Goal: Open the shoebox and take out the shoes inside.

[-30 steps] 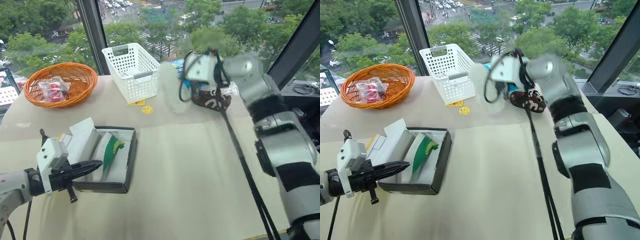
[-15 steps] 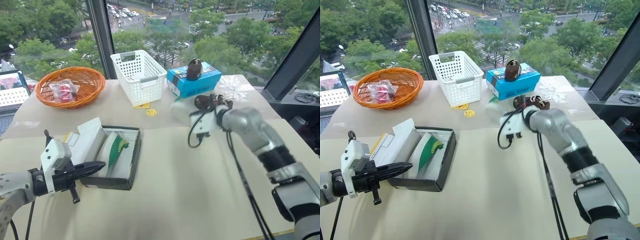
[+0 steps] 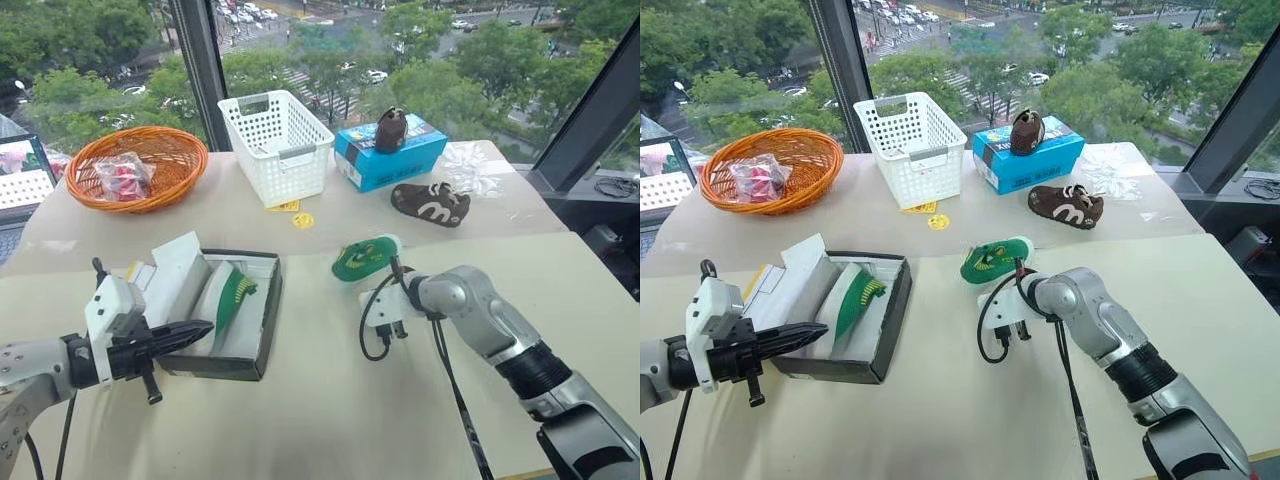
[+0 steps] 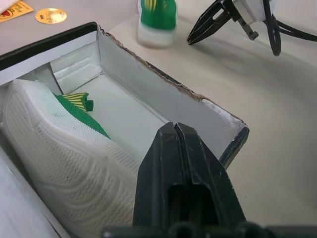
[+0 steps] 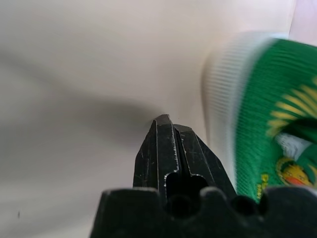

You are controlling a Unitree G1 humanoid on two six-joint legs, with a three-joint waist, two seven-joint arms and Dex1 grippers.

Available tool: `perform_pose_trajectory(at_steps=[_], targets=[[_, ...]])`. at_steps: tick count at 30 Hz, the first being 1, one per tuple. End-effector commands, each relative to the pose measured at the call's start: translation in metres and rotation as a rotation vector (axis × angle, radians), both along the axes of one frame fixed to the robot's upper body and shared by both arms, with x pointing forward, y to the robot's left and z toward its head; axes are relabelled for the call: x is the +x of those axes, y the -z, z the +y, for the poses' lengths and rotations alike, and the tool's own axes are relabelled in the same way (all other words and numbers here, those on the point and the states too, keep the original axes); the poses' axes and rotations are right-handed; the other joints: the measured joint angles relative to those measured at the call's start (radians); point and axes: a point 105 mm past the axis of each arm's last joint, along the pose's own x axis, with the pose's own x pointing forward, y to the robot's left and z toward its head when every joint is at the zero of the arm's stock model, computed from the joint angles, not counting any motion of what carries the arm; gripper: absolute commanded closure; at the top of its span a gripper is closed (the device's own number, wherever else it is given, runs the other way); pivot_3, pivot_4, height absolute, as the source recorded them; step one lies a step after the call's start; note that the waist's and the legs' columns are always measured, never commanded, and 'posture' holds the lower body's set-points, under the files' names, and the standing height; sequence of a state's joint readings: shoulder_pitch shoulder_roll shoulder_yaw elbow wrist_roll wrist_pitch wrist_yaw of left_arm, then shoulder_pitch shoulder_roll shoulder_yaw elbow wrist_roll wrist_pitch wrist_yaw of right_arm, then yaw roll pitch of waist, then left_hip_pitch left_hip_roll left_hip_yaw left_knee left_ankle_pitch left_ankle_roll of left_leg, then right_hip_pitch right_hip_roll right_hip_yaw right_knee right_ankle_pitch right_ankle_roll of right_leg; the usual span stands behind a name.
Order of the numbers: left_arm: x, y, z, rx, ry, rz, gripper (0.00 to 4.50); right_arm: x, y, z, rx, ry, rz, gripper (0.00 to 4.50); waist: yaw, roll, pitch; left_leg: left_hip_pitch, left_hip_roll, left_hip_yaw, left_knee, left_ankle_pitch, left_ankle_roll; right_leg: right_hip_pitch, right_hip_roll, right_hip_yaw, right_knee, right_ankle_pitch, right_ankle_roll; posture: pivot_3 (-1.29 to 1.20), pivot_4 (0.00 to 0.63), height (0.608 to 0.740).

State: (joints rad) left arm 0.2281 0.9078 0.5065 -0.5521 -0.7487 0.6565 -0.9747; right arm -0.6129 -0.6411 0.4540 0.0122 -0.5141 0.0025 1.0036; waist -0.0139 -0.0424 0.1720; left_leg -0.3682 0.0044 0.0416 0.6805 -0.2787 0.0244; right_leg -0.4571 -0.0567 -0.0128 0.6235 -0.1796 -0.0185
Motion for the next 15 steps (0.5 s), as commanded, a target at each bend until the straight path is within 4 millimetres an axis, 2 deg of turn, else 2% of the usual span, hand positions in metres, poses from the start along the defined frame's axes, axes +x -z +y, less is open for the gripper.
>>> perform_pose_trajectory(at_steps=[1, 5, 10, 12, 15], targets=[[0.001, -0.007, -0.001, 0.009, 0.014, -0.034, 4.50, 0.002, -0.022, -0.003, 0.081, 0.040, 0.001, 3.68, 0.001, 0.000, 0.000, 0.000, -0.001, 0.000, 0.000, 0.000, 0.000, 0.000, 0.000, 0.000, 0.000, 0.000, 0.000, 0.00, 0.150, 0.736], [0.002, -0.009, 0.004, 0.011, -0.001, -0.046, 4.50, -0.005, -0.045, 0.000, 0.208, 0.038, 0.069, 2.34, 0.001, 0.000, 0.000, 0.000, -0.001, 0.000, 0.000, 0.000, 0.000, 0.000, -0.001, 0.000, 0.000, -0.001, 0.003, 0.00, 0.150, 0.736], [0.004, -0.021, 0.029, 0.021, -0.106, -0.092, 4.50, -0.031, -0.091, 0.006, 0.249, -0.127, 0.176, 0.69, -0.001, 0.000, 0.003, 0.000, -0.001, 0.000, 0.000, 0.000, 0.000, -0.001, 0.000, -0.001, 0.000, -0.003, 0.005, 0.00, 0.150, 0.736], [0.003, -0.025, 0.039, 0.018, -0.155, -0.104, 4.50, -0.030, -0.107, 0.015, 0.270, -0.184, 0.162, 0.69, -0.004, 0.000, 0.003, 0.000, 0.000, 0.000, 0.000, 0.000, 0.000, -0.001, 0.000, -0.001, 0.000, -0.003, 0.005, 0.00, 0.150, 0.736], [-0.004, -0.028, 0.059, 0.030, -0.238, -0.106, 4.50, -0.011, -0.137, 0.052, 0.286, -0.309, 0.019, 0.69, -0.018, 0.000, 0.003, 0.001, 0.001, 0.000, 0.000, 0.000, 0.000, -0.001, 0.001, 0.000, 0.000, -0.003, 0.005, 0.00, 0.150, 0.736]])
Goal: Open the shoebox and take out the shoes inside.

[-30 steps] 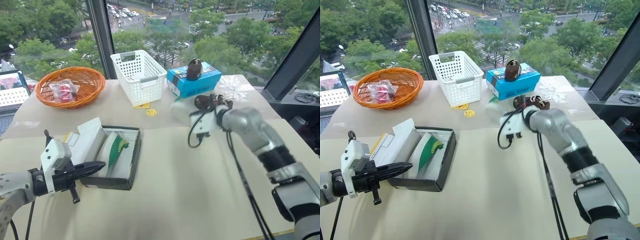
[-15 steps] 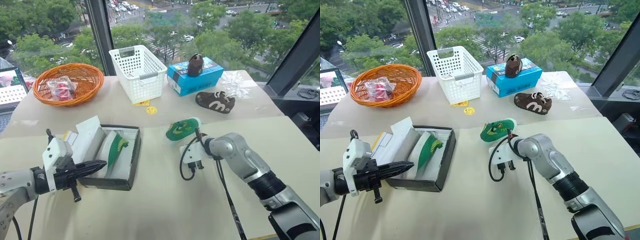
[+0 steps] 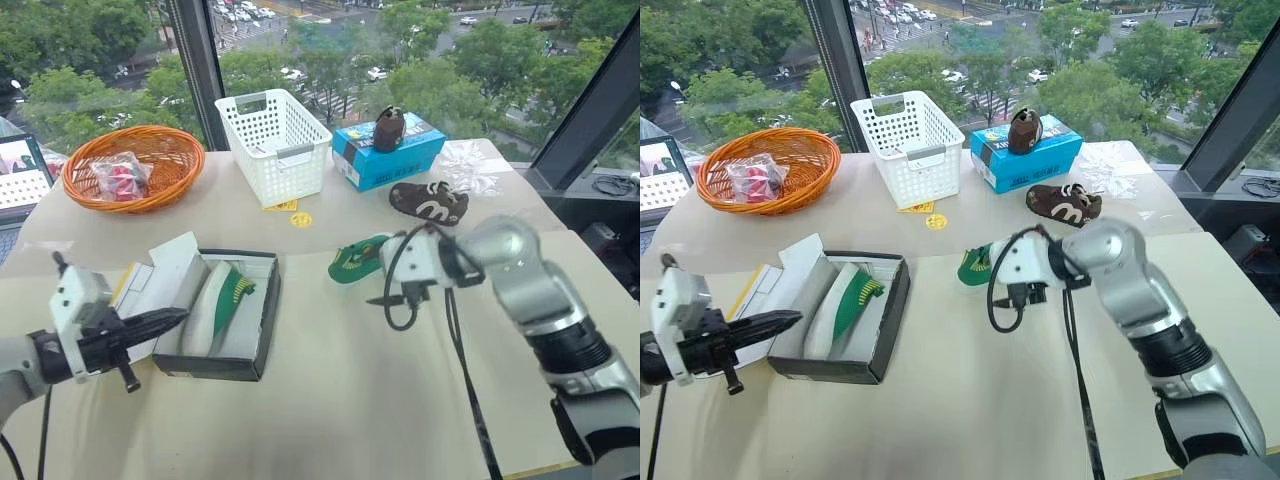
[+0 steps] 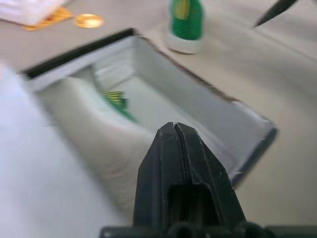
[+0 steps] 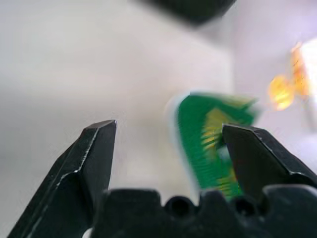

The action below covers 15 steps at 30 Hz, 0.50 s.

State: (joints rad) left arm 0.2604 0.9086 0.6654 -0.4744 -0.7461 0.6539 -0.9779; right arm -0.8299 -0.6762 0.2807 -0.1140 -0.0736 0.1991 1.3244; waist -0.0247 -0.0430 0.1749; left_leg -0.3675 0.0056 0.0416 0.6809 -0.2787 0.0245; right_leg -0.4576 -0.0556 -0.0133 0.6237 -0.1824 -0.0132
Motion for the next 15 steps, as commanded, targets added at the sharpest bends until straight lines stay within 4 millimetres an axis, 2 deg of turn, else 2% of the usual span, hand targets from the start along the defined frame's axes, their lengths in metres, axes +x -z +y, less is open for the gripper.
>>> perform_pose_trajectory(at_steps=[1, 5, 8, 12, 15], targets=[[-0.008, -0.012, 0.025, 0.036, -0.097, -0.041, 4.50, 0.016, -0.037, 0.048, 0.043, -0.151, -0.205, 0.69, -0.015, 0.000, 0.001, 0.000, 0.001, 0.001, 0.000, 0.000, 0.000, -0.001, 0.000, 0.000, 0.000, 0.001, -0.001, 0.00, 0.150, 0.736], [-0.020, -0.011, 0.038, 0.050, -0.149, -0.023, 4.50, 0.024, -0.041, 0.109, 0.041, -0.304, -0.343, 0.69, -0.020, 0.000, 0.000, 0.002, 0.003, 0.001, 0.000, 0.002, -0.003, -0.001, 0.003, 0.000, 0.002, 0.001, -0.003, 0.00, 0.150, 0.736], [-0.027, -0.011, 0.043, 0.055, -0.172, -0.022, 4.50, 0.025, -0.026, 0.146, -0.030, -0.421, -0.451, 0.69, -0.021, 0.000, 0.001, 0.000, 0.005, 0.001, -0.001, 0.002, -0.004, -0.003, 0.002, 0.000, 0.003, 0.006, -0.011, 0.00, 0.150, 0.736], [-0.033, -0.012, 0.043, 0.059, -0.192, -0.028, 4.50, 0.009, -0.012, 0.176, -0.082, -0.590, -0.524, 0.69, -0.011, -0.001, 0.001, -0.003, 0.003, -0.002, -0.001, 0.002, -0.005, -0.004, -0.004, -0.002, 0.002, 0.006, -0.012, 0.00, 0.150, 0.736], [-0.038, -0.011, 0.042, 0.056, -0.204, -0.028, 4.50, -0.001, -0.006, 0.189, -0.119, -0.691, -0.575, 0.69, -0.015, -0.002, 0.001, -0.003, 0.002, -0.002, -0.001, 0.000, -0.005, -0.004, -0.006, -0.002, 0.001, 0.006, -0.012, 0.00, 0.150, 0.736]])
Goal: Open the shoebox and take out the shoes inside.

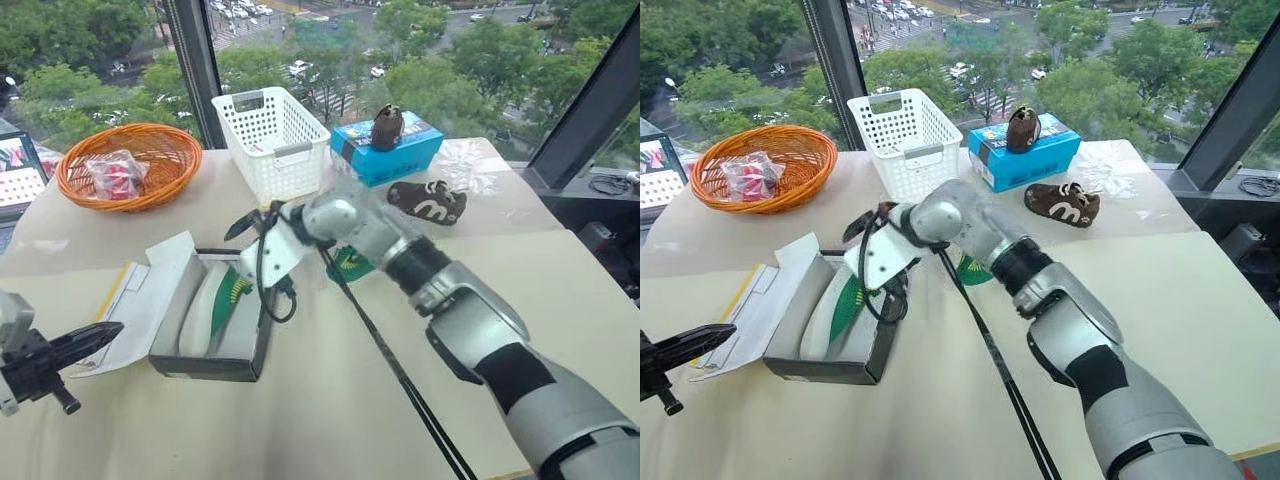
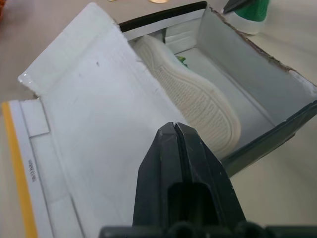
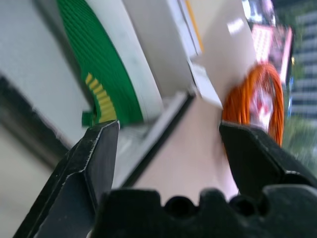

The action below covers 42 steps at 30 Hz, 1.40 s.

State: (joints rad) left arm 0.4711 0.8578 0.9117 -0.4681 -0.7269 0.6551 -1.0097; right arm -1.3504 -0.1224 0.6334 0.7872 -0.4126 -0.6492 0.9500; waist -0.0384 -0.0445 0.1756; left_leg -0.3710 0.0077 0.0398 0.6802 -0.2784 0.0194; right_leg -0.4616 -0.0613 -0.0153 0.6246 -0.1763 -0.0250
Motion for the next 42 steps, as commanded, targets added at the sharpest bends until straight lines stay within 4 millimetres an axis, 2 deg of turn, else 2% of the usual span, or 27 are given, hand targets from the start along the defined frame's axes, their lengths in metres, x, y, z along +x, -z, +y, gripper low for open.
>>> perform_pose_trajectory(at_steps=[1, 10, 19, 25, 28, 34, 39, 42], targets=[[-0.005, -0.010, -0.004, 0.029, -0.001, -0.049, 4.50, -0.014, -0.008, 0.016, -0.018, -0.142, -0.124, 0.69, -0.002, 0.000, 0.000, 0.000, 0.000, -0.001, 0.000, -0.001, -0.001, 0.000, 0.000, 0.000, 0.000, 0.000, 0.000, 0.00, 0.150, 0.736], [-0.009, -0.008, -0.006, 0.018, -0.023, -0.054, 4.50, -0.040, 0.020, 0.040, -0.109, -0.309, -0.180, 0.69, -0.008, 0.000, 0.001, 0.002, 0.004, -0.002, -0.001, -0.001, -0.005, -0.001, 0.003, 0.000, 0.004, -0.003, -0.005, 0.00, 0.150, 0.736], [-0.009, -0.007, -0.007, 0.011, -0.021, -0.049, 4.50, -0.048, 0.041, 0.074, -0.112, -0.282, -0.215, 0.69, -0.007, 0.002, 0.002, 0.002, 0.005, -0.003, -0.001, -0.001, -0.006, -0.001, 0.004, 0.000, 0.006, -0.003, -0.006, 0.00, 0.150, 0.736], [-0.004, -0.009, -0.007, 0.015, -0.011, -0.055, 4.50, -0.052, 0.058, 0.075, -0.131, -0.283, -0.173, 0.69, -0.007, -0.001, 0.001, 0.002, 0.005, -0.003, 0.000, -0.001, -0.006, -0.001, 0.003, -0.001, 0.005, -0.003, -0.006, 0.00, 0.150, 0.736], [-0.002, -0.009, -0.006, 0.017, -0.006, -0.055, 4.50, -0.050, 0.065, 0.068, -0.138, -0.278, -0.140, 1.40, -0.007, -0.001, 0.001, 0.002, 0.005, -0.003, -0.001, -0.001, -0.006, -0.001, 0.004, -0.001, 0.005, -0.003, -0.006, 0.00, 0.150, 0.736], [0.004, -0.008, -0.009, 0.017, 0.009, -0.055, 4.50, -0.054, 0.058, 0.068, -0.096, -0.293, -0.104, 3.37, -0.007, -0.001, 0.001, 0.003, 0.005, -0.003, 0.000, -0.001, -0.006, 0.000, 0.004, -0.001, 0.005, -0.003, -0.007, 0.00, 0.150, 0.736], [0.007, -0.008, -0.011, 0.018, 0.021, -0.055, 4.50, -0.056, 0.043, 0.071, -0.022, -0.290, -0.078, 3.37, -0.007, -0.002, 0.001, 0.002, 0.005, -0.003, 0.000, -0.001, -0.006, 0.000, 0.004, -0.001, 0.005, -0.003, -0.006, 0.00, 0.150, 0.736], [0.009, -0.008, -0.013, 0.018, 0.030, -0.053, 4.50, -0.051, 0.013, 0.070, 0.125, -0.249, 0.008, 3.37, -0.008, -0.002, 0.001, 0.002, 0.005, -0.003, 0.000, -0.001, -0.006, 0.000, 0.004, -0.001, 0.005, -0.003, -0.006, 0.00, 0.150, 0.736]])
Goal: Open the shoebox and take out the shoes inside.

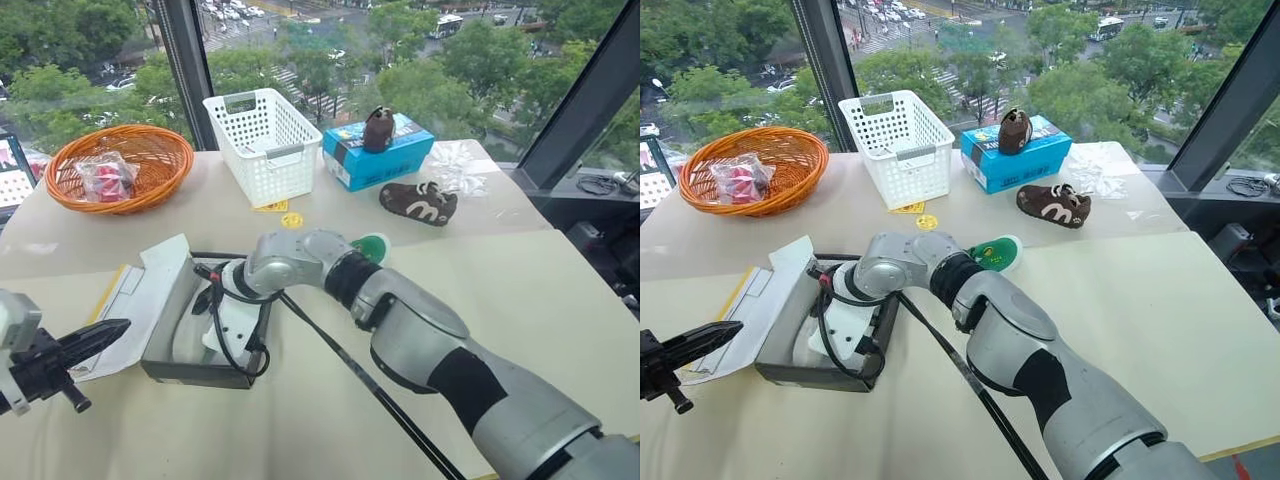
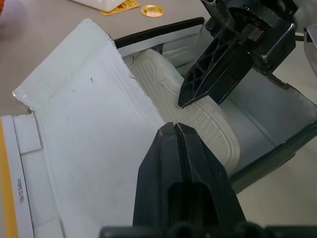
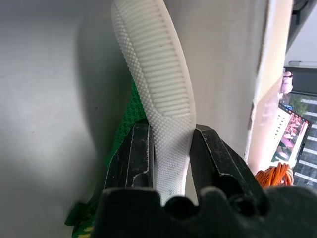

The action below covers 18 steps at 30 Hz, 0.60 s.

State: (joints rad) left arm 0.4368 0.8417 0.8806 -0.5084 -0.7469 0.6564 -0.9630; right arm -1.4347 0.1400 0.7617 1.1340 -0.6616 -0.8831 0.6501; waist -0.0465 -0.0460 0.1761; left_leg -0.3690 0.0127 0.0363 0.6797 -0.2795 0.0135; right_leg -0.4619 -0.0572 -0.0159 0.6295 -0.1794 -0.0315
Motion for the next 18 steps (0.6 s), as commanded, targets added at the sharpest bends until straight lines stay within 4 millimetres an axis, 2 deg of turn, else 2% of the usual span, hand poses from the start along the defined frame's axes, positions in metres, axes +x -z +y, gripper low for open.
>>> perform_pose_trajectory(at_steps=[1, 4, 8, 13, 18], targets=[[0.003, -0.004, -0.002, 0.029, 0.014, -0.013, 4.50, -0.009, -0.051, 0.012, 0.254, 0.007, 0.184, 3.37, 0.000, 0.000, 0.000, 0.000, 0.000, 0.000, 0.000, 0.000, 0.000, 0.000, 0.000, 0.000, 0.000, 0.000, 0.000, 0.00, 0.150, 0.736], [0.005, -0.004, -0.003, 0.029, 0.018, -0.015, 4.50, 0.005, -0.073, -0.004, 0.357, 0.073, 0.307, 3.37, 0.001, 0.000, 0.000, 0.000, 0.000, -0.001, 0.000, 0.000, 0.000, 0.000, 0.000, 0.000, 0.000, 0.000, 0.000, 0.00, 0.150, 0.736], [0.007, -0.004, -0.004, 0.030, 0.024, -0.012, 4.50, 0.010, -0.091, -0.019, 0.417, 0.099, 0.397, 3.37, 0.003, 0.000, 0.000, 0.000, 0.000, -0.001, 0.000, 0.000, 0.000, 0.002, -0.001, -0.001, 0.000, 0.000, 0.000, 0.00, 0.150, 0.736], [0.011, -0.005, -0.005, 0.039, 0.036, -0.008, 4.50, 0.013, -0.094, -0.033, 0.426, 0.130, 0.447, 3.37, 0.003, 0.000, 0.000, 0.000, 0.000, -0.002, 0.000, 0.000, 0.000, 0.001, -0.001, -0.001, 0.000, 0.000, 0.000, 0.00, 0.150, 0.736], [0.014, -0.005, -0.007, 0.040, 0.051, -0.006, 4.50, 0.011, -0.101, -0.037, 0.469, 0.162, 0.605, 3.37, -0.001, 0.000, 0.000, 0.001, 0.000, -0.001, 0.000, 0.000, 0.000, 0.001, 0.000, 0.000, 0.000, 0.000, 0.000, 0.00, 0.150, 0.736]])
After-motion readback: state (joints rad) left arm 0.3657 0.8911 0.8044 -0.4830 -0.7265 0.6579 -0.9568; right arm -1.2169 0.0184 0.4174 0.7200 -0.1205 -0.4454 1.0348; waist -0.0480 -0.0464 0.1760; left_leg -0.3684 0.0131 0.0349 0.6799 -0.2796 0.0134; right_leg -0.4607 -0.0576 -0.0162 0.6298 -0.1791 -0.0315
